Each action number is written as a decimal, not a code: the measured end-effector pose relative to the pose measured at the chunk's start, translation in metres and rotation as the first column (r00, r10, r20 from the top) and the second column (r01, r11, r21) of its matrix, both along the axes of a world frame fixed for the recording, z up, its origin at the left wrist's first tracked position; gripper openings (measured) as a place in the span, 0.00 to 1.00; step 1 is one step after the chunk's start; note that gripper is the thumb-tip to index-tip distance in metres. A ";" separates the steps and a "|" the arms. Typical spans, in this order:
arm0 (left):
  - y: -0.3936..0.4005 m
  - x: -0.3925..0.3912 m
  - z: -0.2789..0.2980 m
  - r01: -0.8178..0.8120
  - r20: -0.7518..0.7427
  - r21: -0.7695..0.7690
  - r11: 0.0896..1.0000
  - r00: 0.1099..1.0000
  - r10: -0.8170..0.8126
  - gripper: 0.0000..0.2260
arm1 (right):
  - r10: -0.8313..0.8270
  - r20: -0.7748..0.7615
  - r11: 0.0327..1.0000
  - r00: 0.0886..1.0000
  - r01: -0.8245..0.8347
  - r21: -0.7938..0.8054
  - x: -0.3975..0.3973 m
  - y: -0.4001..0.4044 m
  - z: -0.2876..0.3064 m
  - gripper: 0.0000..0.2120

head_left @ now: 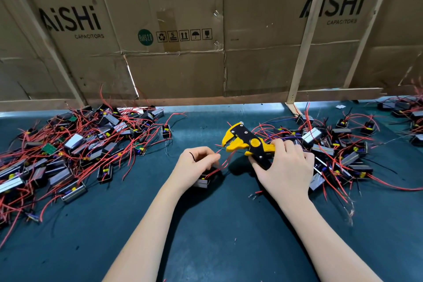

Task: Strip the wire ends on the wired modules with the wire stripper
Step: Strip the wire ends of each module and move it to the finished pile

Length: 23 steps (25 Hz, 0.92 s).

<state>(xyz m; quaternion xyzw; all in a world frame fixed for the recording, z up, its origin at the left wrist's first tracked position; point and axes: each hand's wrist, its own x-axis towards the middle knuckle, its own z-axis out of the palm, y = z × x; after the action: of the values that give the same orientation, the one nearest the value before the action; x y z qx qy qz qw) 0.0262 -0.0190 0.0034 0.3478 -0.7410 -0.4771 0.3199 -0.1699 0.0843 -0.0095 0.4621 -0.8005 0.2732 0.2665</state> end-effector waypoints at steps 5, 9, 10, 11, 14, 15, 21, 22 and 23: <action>-0.017 0.040 0.009 0.052 0.147 0.118 0.992 0.987 -0.069 0.24 | -0.014 0.024 1.000 1.000 0.014 -0.018 -0.005 -0.001 -0.004 0.26; -0.018 0.049 0.014 0.128 -0.141 0.160 0.979 0.984 -0.106 0.06 | 0.009 0.050 0.999 0.999 -0.007 -0.046 -0.003 -0.003 -0.004 0.25; -0.018 0.045 0.013 0.099 -0.164 0.159 0.982 0.984 -0.073 0.04 | 0.016 0.060 0.997 0.998 -0.011 -0.075 -0.003 -0.003 -0.004 0.26; -0.017 0.041 0.013 0.069 -0.169 0.161 0.985 0.985 -0.042 0.05 | 0.020 0.071 0.994 0.997 -0.012 -0.111 -0.002 -0.003 -0.003 0.26; -0.012 0.031 0.011 0.052 -0.158 0.140 0.989 0.987 -0.030 0.07 | 0.020 0.100 0.977 0.995 0.002 -0.212 -0.001 -0.003 0.002 0.27; -0.011 0.029 0.011 0.070 -0.154 0.131 0.989 0.987 -0.049 0.07 | 0.029 0.108 0.970 0.994 -0.002 -0.242 -0.001 -0.003 0.003 0.27; -0.002 0.018 0.013 0.149 -0.118 0.046 0.988 0.983 -0.143 0.10 | 0.035 0.077 0.964 0.996 -0.013 -0.267 0.000 -0.002 0.003 0.26; -0.001 0.017 0.014 0.156 -0.117 0.028 0.987 0.981 -0.152 0.11 | 0.019 0.048 0.974 0.999 -0.008 -0.226 -0.001 -0.002 0.002 0.25; -0.001 0.016 0.014 0.166 -0.114 0.010 0.986 0.980 -0.164 0.11 | 0.011 0.022 0.983 1.000 -0.007 -0.185 -0.001 -0.002 0.000 0.25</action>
<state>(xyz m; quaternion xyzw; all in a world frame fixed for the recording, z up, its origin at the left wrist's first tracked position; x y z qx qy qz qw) 0.0422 -0.0197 0.0171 0.2607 -0.7432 -0.5283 0.3173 -0.1712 0.0822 -0.0092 0.4358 -0.7725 0.3530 0.2980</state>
